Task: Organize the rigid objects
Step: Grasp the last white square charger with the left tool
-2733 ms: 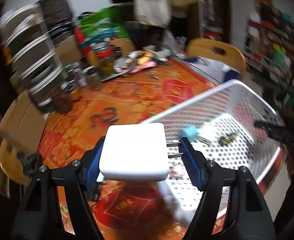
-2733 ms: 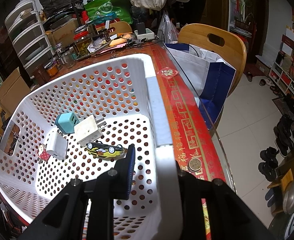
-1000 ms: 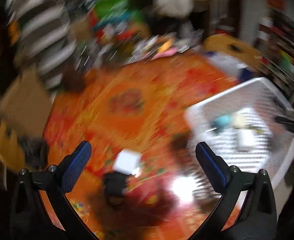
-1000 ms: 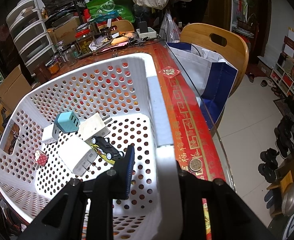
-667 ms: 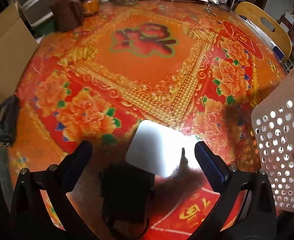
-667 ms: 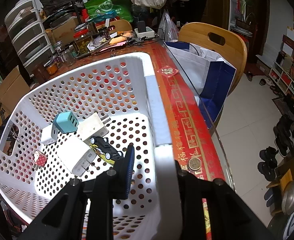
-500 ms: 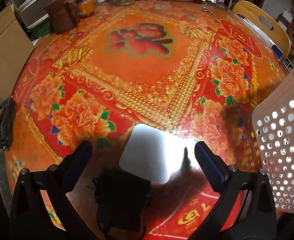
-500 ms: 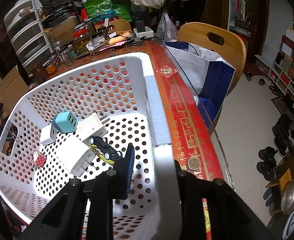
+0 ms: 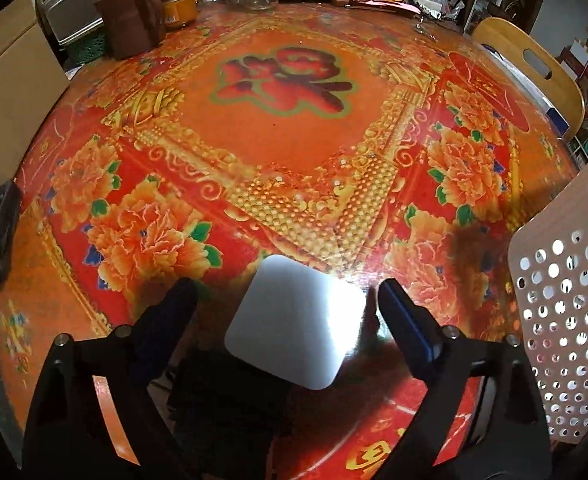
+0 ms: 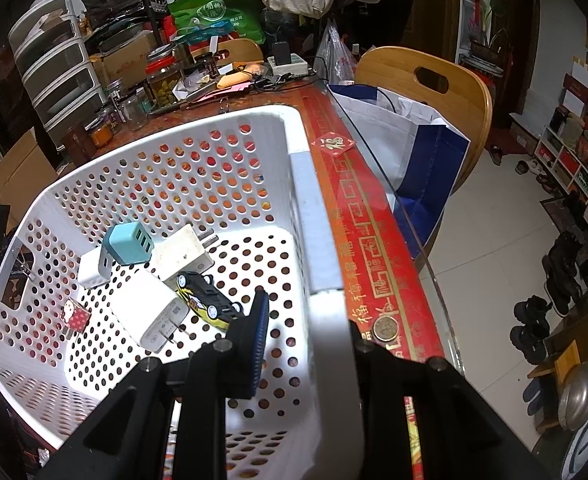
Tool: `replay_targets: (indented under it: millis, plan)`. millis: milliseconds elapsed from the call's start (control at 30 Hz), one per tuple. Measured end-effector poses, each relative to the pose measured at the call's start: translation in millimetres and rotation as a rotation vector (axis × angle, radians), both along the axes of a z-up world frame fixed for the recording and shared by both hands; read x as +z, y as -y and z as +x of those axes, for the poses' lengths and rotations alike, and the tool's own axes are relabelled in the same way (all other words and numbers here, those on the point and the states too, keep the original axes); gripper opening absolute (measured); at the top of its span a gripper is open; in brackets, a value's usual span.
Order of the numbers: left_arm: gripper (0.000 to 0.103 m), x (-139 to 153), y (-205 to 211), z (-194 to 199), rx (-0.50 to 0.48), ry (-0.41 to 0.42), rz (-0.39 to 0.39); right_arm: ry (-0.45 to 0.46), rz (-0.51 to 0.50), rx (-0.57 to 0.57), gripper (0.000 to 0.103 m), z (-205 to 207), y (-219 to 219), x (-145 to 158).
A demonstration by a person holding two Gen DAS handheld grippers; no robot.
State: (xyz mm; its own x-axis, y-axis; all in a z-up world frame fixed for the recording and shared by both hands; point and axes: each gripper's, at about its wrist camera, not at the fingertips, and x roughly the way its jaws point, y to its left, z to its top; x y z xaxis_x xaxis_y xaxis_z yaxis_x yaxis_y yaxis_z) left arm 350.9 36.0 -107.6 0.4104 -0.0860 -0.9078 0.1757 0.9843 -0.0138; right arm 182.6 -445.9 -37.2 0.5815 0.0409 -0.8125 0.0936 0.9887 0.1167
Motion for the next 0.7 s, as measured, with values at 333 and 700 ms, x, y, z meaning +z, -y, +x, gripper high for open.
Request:
replay_targets:
  millis: [333, 700]
  plan:
    - [0.052, 16.2, 1.5, -15.6, 0.051, 0.116, 0.060, 0.001, -0.001, 0.000, 0.024, 0.1, -0.2, 0.4]
    - [0.052, 77.7, -6.4, -46.4, 0.131, 0.333, 0.182, 0.009, 0.001, 0.001, 0.024, -1.8, -0.2, 0.4]
